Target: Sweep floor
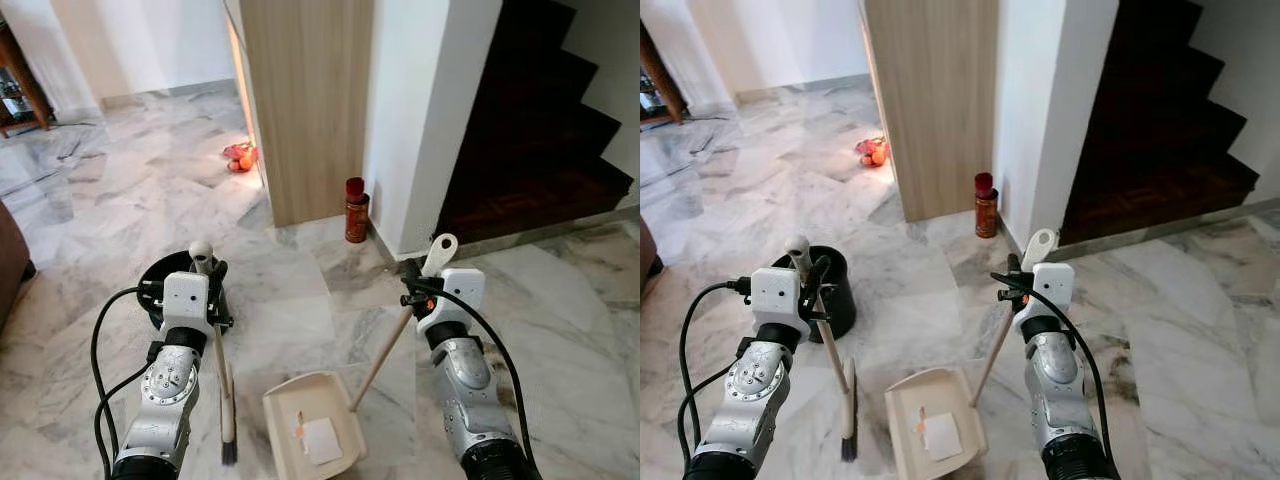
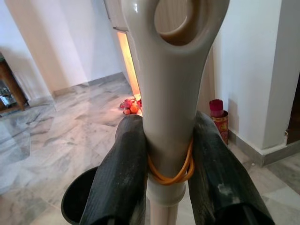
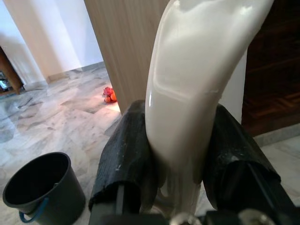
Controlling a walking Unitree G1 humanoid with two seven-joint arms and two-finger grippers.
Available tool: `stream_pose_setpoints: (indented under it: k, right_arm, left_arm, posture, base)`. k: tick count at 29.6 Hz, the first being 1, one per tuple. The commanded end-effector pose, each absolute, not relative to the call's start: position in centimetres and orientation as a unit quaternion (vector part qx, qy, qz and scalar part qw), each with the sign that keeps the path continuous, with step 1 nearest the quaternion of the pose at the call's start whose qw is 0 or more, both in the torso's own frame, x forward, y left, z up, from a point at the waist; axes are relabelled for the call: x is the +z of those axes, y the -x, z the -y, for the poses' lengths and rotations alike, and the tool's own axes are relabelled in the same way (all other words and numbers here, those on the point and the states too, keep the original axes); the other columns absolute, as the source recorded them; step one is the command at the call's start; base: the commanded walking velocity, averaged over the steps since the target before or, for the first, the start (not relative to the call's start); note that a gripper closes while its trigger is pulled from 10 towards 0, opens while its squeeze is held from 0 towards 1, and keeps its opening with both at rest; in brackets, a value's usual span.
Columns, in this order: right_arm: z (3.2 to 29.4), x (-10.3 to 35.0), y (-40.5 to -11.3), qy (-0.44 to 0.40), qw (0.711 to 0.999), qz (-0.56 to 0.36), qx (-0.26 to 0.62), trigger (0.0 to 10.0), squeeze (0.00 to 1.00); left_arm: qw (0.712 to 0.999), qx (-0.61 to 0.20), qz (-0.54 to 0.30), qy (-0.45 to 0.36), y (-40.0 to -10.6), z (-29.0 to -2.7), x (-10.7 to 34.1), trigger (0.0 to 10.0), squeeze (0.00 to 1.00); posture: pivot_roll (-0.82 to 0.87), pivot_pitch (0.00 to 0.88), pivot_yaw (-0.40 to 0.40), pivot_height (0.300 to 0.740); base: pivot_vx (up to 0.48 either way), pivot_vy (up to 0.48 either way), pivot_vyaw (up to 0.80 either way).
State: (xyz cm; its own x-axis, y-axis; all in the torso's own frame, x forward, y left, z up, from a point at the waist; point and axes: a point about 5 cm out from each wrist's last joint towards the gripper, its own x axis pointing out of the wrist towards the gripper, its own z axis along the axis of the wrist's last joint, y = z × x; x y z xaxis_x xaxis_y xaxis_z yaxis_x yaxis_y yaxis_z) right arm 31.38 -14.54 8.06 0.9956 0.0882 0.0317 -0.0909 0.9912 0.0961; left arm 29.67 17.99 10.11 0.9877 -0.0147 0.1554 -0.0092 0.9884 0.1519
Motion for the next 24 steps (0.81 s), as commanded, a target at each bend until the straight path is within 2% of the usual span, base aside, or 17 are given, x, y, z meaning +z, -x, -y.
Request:
stream_pose_setpoints:
  k: [1,4,21,24]
  right_arm:
    - [14.15,9.4,-31.96,-0.057,0.996,0.04,0.052,10.0,0.0]
    - [14.19,9.49,-31.98,-0.056,0.996,0.04,0.051,10.0,0.0]
    - [14.13,9.36,-31.88,-0.055,0.996,0.033,0.056,10.0,0.0]
    - [14.11,9.41,-31.89,-0.052,0.996,0.035,0.059,10.0,0.0]
  left_arm:
    - [0.992,0.001,0.099,-0.084,-30.01,-18.09,11.15,10.0,0.0]
    - [0.992,0.002,0.098,-0.084,-30.02,-18.12,11.12,10.0,0.0]
    - [0.992,0.005,0.097,-0.084,-29.99,-18.19,11.14,10.0,0.0]
    - [0.992,0.005,0.096,-0.083,-29.97,-18.17,11.1,10.0,0.0]
  posture:
    - [0.1,0.0,0.069,0.74]
    - [0.1,0.0,0.067,0.74]
    - [0.11,0.0,0.066,0.74]
    - [0.1,0.0,0.066,0.74]
  base:
    - [0.0,0.251,0.8]
    - [0.0,0.25,0.8]
    - [0.0,0.252,0.0]
    - [0.0,0.254,0.74]
